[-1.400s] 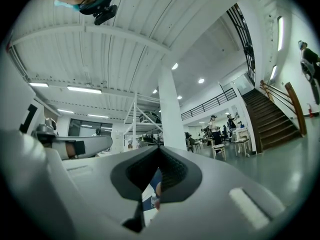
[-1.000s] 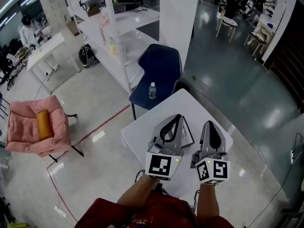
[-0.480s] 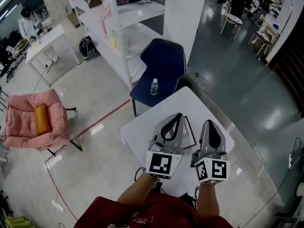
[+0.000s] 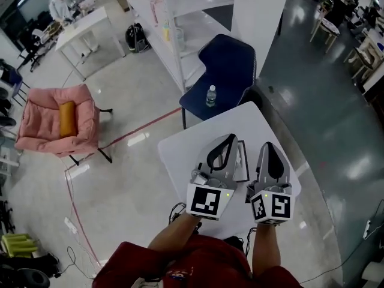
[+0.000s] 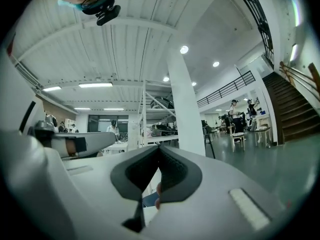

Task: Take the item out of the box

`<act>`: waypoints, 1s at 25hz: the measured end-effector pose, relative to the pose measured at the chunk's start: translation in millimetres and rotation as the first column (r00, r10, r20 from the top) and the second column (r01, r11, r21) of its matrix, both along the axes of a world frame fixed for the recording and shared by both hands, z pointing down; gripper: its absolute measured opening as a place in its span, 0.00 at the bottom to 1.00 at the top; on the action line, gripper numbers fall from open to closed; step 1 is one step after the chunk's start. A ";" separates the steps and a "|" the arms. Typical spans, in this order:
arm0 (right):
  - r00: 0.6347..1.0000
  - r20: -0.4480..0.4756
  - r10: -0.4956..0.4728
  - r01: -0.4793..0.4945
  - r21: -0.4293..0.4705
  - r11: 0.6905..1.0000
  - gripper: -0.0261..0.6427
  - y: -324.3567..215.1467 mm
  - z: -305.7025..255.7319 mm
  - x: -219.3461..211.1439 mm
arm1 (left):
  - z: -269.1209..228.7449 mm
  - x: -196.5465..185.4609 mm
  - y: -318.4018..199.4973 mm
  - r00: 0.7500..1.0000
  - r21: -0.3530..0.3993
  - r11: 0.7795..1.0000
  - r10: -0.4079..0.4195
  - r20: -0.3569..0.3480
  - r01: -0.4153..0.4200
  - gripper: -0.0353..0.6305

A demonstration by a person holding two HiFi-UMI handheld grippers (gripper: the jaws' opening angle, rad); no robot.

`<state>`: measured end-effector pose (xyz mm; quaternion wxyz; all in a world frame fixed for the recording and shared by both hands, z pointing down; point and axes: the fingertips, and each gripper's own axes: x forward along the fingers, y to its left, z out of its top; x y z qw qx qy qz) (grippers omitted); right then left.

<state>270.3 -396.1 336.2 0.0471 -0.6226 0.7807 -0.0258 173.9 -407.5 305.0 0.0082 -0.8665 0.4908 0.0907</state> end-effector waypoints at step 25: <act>0.928 -0.210 -0.309 0.274 -0.178 0.945 0.04 -56.1 120.3 -28.3 | 72.9 -25.2 -35.3 0.985 0.010 0.985 -0.174 0.004 0.174 0.06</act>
